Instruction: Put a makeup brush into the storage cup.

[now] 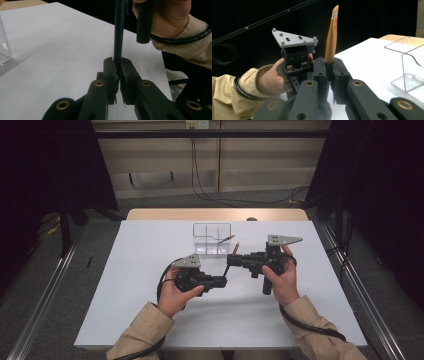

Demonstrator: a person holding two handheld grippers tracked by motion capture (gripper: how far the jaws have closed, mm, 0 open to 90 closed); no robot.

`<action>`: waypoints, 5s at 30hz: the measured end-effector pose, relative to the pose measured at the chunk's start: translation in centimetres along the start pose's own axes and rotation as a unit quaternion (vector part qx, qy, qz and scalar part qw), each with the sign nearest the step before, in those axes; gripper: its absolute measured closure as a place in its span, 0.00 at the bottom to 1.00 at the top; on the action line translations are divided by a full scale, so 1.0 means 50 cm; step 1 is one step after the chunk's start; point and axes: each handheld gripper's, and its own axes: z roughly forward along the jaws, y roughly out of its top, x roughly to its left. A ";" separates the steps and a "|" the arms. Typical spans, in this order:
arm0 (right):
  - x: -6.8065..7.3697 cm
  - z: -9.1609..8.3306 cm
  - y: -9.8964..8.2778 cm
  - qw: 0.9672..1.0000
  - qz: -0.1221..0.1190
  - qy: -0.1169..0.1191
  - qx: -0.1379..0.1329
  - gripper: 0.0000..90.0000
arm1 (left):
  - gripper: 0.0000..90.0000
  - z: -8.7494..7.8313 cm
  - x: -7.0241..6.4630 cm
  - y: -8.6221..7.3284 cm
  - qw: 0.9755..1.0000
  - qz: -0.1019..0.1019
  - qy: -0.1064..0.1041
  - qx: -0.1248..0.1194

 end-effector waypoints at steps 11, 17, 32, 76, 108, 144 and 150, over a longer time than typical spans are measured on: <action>0.001 0.007 0.002 1.000 0.007 0.001 0.003 0.93 | 0.91 0.010 0.000 -0.002 1.000 -0.001 -0.008 0.001; 0.003 0.012 0.005 1.000 0.000 -0.001 0.006 0.93 | 0.90 0.019 -0.001 -0.002 1.000 -0.005 -0.016 -0.004; -0.002 -0.008 0.007 1.000 -0.006 -0.005 0.000 0.93 | 0.51 -0.005 0.008 -0.003 0.999 -0.014 -0.019 -0.044; -0.006 -0.019 0.023 0.999 -0.037 -0.026 0.000 0.93 | 0.00 -0.176 0.013 -0.040 0.994 0.015 0.097 -0.047; -0.015 -0.034 0.031 0.998 -0.044 -0.041 -0.003 0.93 | 0.00 -0.289 0.007 -0.087 0.987 0.009 0.147 -0.068; -0.060 -0.029 0.072 0.997 -0.052 -0.057 -0.009 0.93 | 0.00 -0.352 0.005 -0.127 0.980 0.011 0.194 -0.053; -0.071 -0.022 0.088 0.996 -0.054 -0.065 -0.011 0.93 | 0.00 -0.351 0.004 -0.126 0.980 0.012 0.191 -0.055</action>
